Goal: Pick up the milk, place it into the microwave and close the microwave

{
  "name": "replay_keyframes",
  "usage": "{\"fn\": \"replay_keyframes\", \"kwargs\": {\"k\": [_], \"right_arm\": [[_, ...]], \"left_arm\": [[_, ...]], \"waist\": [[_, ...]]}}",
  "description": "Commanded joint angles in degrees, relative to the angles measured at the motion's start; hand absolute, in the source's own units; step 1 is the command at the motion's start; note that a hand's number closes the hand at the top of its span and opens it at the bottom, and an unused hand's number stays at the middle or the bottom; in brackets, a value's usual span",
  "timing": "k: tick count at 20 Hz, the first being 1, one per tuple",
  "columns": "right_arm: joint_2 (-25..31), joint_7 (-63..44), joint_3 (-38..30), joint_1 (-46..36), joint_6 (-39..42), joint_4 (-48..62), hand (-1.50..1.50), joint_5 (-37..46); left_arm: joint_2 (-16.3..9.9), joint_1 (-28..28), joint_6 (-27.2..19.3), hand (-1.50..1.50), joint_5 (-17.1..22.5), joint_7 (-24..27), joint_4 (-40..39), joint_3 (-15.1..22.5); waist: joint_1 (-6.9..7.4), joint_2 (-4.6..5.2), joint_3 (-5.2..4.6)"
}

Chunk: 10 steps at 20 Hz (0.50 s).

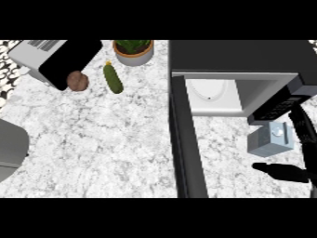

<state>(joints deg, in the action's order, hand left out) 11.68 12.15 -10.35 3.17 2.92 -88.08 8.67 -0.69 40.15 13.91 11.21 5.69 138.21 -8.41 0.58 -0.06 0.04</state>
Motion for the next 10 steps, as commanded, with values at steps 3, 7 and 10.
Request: {"fn": "replay_keyframes", "kwargs": {"k": [3, 7, 10], "right_arm": [[0.0, 10.5, -1.3, 2.1, 1.4, 8.4, -1.5, -0.2], [1.9, 14.1, -2.2, -1.6, 2.3, 15.5, -1.5, 0.6], [2.2, 16.4, -3.2, -6.5, -0.1, 23.4, -1.5, 2.2]], "left_arm": [[0.7, 4.2, 3.0, -1.5, 6.0, 4.0, 3.0, -0.9], [0.7, 5.1, 1.2, -1.5, 3.5, 2.0, 4.6, 2.9], [0.7, 6.2, 2.8, -1.5, 5.5, 5.2, 3.0, 0.3]], "waist": [[0.29, -0.11, -0.02], [0.18, -0.02, 0.0], [0.63, -0.01, 0.0]]}}
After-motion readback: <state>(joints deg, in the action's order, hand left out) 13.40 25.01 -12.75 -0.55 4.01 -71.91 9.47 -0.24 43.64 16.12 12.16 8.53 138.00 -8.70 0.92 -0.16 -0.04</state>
